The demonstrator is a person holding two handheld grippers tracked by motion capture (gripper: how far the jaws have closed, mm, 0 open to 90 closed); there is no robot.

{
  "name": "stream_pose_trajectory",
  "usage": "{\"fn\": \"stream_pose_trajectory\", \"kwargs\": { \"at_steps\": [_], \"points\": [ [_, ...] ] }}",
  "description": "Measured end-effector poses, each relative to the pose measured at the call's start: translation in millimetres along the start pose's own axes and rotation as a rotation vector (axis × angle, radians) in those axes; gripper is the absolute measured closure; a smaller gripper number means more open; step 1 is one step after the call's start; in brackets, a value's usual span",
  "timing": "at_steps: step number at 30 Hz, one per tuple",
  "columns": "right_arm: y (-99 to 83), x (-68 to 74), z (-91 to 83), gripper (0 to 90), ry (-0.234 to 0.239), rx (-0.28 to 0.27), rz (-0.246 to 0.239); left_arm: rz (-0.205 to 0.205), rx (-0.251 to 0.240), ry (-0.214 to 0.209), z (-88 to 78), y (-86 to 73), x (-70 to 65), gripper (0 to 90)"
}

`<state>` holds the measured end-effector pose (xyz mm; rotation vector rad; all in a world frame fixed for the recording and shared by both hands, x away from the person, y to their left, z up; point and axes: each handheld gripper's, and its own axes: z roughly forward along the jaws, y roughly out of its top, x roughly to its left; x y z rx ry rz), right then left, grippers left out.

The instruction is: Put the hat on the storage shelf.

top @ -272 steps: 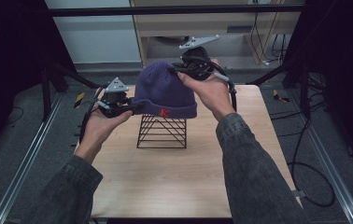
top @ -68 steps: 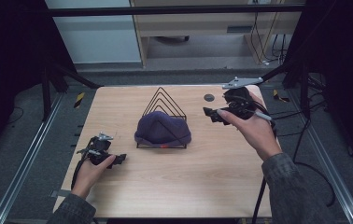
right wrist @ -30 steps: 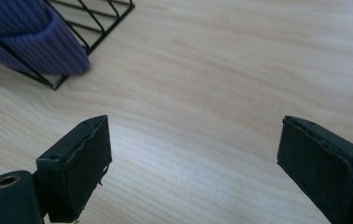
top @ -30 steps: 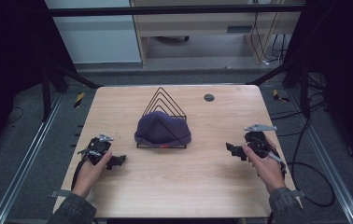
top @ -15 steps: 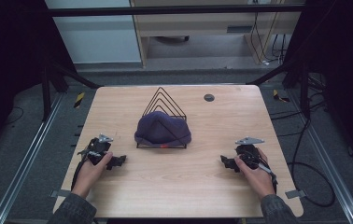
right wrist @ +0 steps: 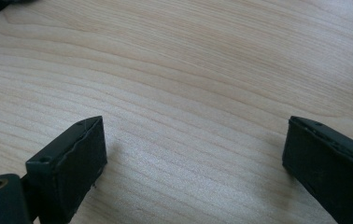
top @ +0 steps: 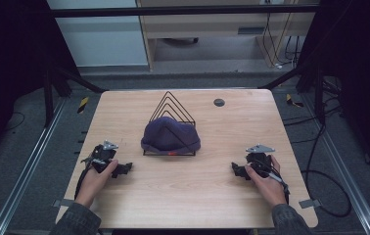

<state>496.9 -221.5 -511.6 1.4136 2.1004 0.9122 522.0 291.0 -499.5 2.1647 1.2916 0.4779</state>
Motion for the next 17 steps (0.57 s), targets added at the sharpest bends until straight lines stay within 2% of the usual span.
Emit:
{"fn": "stream_pose_trajectory", "kwargs": {
  "at_steps": [6, 17],
  "points": [
    [-1.5, 1.4, -1.0, 5.9, -0.003, -0.006, 0.012, 0.001, -0.002, 0.0, 0.0, -0.3, 0.0, 0.0],
    [-8.8, 7.0, -8.4, 5.3, 0.007, -0.001, -0.004, 0.002, -0.004, -0.002, 0.2, -0.2, 0.2, 0.0]
  ]
}}
